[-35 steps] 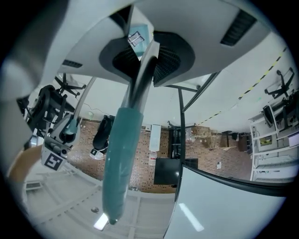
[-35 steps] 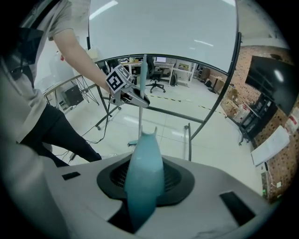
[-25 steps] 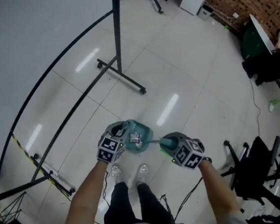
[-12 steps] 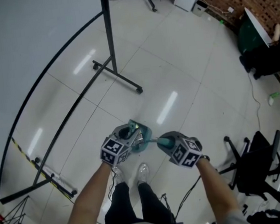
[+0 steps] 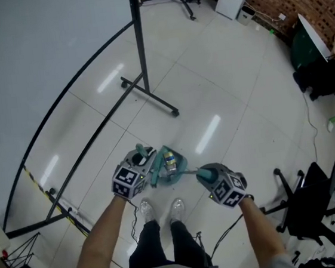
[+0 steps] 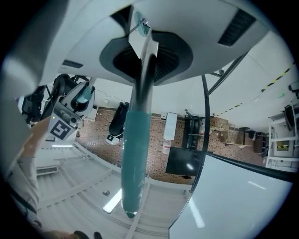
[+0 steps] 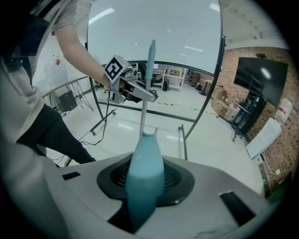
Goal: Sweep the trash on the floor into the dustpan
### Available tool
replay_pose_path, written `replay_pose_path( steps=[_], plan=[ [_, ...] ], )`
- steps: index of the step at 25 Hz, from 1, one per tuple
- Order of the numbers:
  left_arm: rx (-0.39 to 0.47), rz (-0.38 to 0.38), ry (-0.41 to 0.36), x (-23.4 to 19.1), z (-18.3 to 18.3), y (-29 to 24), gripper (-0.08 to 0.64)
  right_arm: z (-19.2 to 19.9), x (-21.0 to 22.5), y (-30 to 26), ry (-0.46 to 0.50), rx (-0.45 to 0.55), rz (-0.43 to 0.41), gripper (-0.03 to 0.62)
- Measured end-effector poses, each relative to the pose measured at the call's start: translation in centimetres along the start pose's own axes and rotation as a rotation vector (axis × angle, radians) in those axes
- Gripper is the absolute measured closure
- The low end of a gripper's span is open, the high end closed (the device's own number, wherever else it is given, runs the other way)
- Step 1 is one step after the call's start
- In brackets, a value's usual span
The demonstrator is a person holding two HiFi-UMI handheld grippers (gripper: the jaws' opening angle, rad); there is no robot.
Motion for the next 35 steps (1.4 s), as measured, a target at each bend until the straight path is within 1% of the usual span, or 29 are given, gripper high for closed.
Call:
replay_pose_path(
  steps=[4,8,11,14,18,20,22,24,28,33,34,35],
  plan=[
    [0.015,-0.049,-0.029,-0.6,-1.4,2.1,0.508,-0.3,0.1,-0.3,-0.073,-0.006,0.08,0.489],
    [0.022,-0.06,-0.033,-0.5,-2.8,3.3,0.508,-0.6,0.1,-1.4,-0.134,-0.025,0.176,0.489],
    [0.012,-0.074,-0.06,-1.0,-3.6,4.3,0.506,-0.8,-0.2,-2.5,-0.21,-0.027,0.234,0.486],
    [0.008,-0.082,-0.073,-0.7,-4.0,4.4,0.506,-0.2,-0.3,-2.5,-0.242,-0.046,0.26,0.485],
    [0.0,-0.081,-0.071,-0.2,-4.6,4.5,0.506,-0.3,-0.1,-2.7,-0.27,-0.069,0.252,0.478],
    [-0.002,-0.065,-0.078,0.1,-4.8,4.2,0.506,-0.2,0.2,-2.5,-0.296,-0.065,0.244,0.388],
    [0.018,-0.046,-0.075,0.5,-4.8,3.9,0.506,-0.2,0.2,-1.8,-0.314,-0.044,0.23,0.322],
    [0.029,-0.041,-0.074,1.0,-5.3,4.0,0.507,-0.5,0.3,-0.5,-0.319,-0.02,0.23,0.295],
    [0.033,-0.037,-0.061,1.7,-6.9,4.3,0.507,-2.1,1.3,3.3,-0.334,0.054,0.257,0.293],
    [0.048,-0.037,-0.085,3.8,-8.9,5.7,0.506,-5.3,2.1,9.2,-0.426,0.184,0.291,0.296],
    [0.055,-0.038,-0.088,4.4,-9.3,6.1,0.506,-5.8,2.1,10.3,-0.436,0.206,0.313,0.302],
    [0.062,-0.038,-0.09,4.9,-9.7,6.5,0.506,-6.4,2.2,11.4,-0.445,0.227,0.341,0.362]
  ],
)
Point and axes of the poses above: the fingertips, and each gripper's own axes: y backward along the fingers, x to its right, z out of its underside, the point moved 8 cm from there along y, backward along the fingers, and after that the axes turned 6 degrees about z, right-handed, at the moved point
